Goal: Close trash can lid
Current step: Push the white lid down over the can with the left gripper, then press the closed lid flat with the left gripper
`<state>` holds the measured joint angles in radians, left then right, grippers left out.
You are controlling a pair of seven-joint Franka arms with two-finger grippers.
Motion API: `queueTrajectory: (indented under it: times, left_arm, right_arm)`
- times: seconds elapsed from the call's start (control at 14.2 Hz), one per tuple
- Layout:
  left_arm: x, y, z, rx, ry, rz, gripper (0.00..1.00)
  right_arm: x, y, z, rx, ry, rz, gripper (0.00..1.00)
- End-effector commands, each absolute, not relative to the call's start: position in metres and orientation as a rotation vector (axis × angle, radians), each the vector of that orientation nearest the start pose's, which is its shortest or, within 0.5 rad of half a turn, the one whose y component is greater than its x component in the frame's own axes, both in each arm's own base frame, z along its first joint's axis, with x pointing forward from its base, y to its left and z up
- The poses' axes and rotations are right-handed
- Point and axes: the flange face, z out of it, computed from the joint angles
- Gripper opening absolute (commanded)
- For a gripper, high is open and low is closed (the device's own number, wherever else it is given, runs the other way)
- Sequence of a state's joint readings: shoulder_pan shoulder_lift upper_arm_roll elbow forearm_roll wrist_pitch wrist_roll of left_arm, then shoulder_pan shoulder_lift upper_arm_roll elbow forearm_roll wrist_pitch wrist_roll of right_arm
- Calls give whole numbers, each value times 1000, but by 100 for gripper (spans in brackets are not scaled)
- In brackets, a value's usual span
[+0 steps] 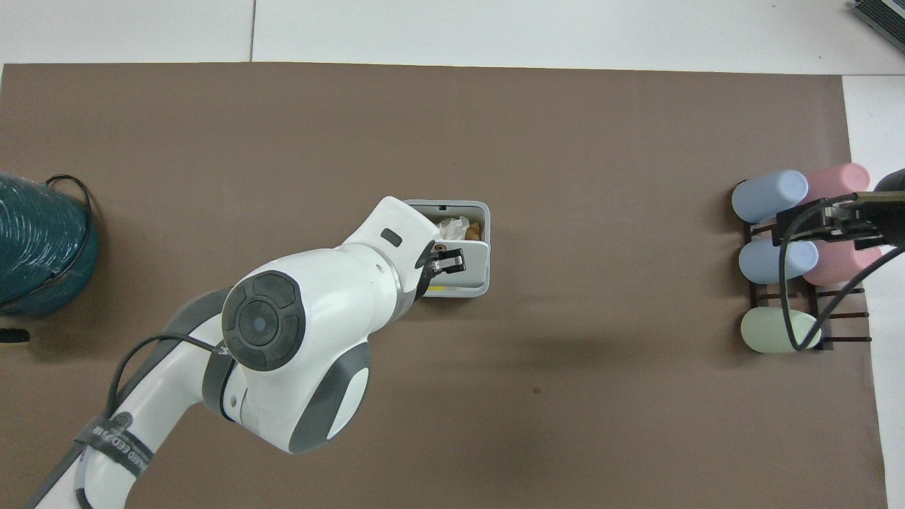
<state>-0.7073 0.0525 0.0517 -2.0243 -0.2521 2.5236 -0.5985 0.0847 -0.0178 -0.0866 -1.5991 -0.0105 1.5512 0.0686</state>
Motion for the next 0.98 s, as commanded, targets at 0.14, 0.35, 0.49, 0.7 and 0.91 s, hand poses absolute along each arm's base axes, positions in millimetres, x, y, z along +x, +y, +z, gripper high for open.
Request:
queueTrajectory:
  times: [0.14,0.35,0.49,0.7,0.91]
  left_arm:
    - [506,-354,457,-3532,-337,-492,2]
    - [511,-359,444,-3527,-340,-510,2]
    - [513,-363,433,-3523,-340,-511,2]
    - [519,-372,414,-3515,-336,-507,2]
    - [521,-373,412,-3514,-337,-510,2]
  right_arm:
    - [540,-3,622,-3130,137,51,100]
    - [540,-3,622,-3130,137,51,100]
    - [540,-3,622,-3130,137,51,100]
    - [540,-3,622,-3130,137,51,100]
    - [540,-3,622,-3130,137,51,100]
